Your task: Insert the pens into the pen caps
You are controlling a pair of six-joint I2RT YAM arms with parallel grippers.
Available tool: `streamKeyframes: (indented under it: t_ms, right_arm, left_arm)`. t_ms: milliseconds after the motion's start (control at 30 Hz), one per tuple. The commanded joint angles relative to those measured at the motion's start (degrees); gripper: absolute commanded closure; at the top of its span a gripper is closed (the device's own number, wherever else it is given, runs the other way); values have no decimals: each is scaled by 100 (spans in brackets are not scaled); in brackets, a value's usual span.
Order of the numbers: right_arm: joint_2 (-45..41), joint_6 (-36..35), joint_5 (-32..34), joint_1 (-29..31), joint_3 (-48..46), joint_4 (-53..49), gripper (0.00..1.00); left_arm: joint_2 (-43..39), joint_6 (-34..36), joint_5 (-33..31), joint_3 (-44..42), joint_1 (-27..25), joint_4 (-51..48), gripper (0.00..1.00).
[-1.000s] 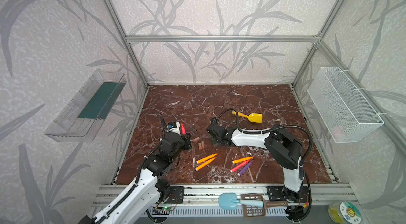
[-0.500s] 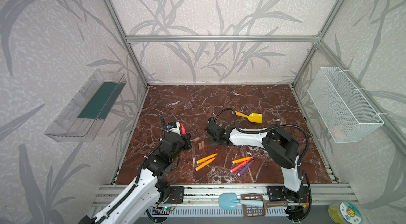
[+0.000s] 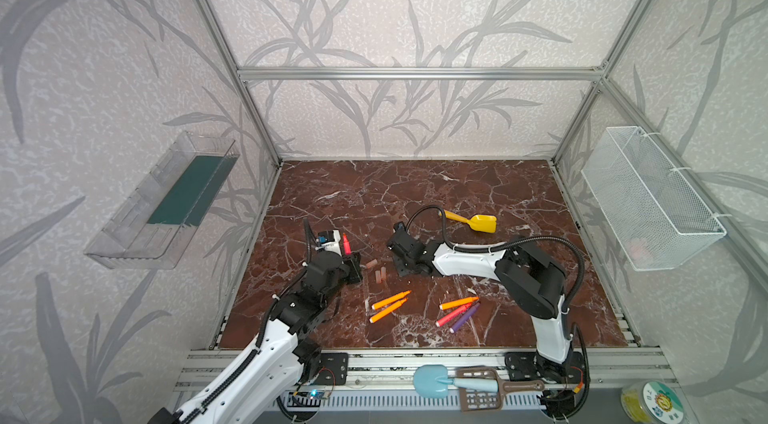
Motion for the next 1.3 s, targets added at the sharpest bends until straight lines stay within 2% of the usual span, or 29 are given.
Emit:
streamKeyframes:
  t_ms: [0, 733, 867, 1033, 1267]
  right_arm:
    - [91, 100, -75, 61, -156, -530, 74]
    - [-22, 243, 25, 211, -263, -520, 75]
    - [45, 259, 16, 211, -207, -557, 82]
    - [6, 330, 66, 211, -249, -516, 84]
    - [-732, 547, -6, 128, -779, -71, 88]
  left_arm:
    - [-5, 31, -101, -25, 33, -35, 100]
    - [31, 22, -93, -29, 36, 31, 100]
    - [39, 22, -94, -39, 33, 21, 100]
    - [58, 31, -97, -56, 32, 31, 100]
    - [149, 68, 391, -24, -98, 110, 100]
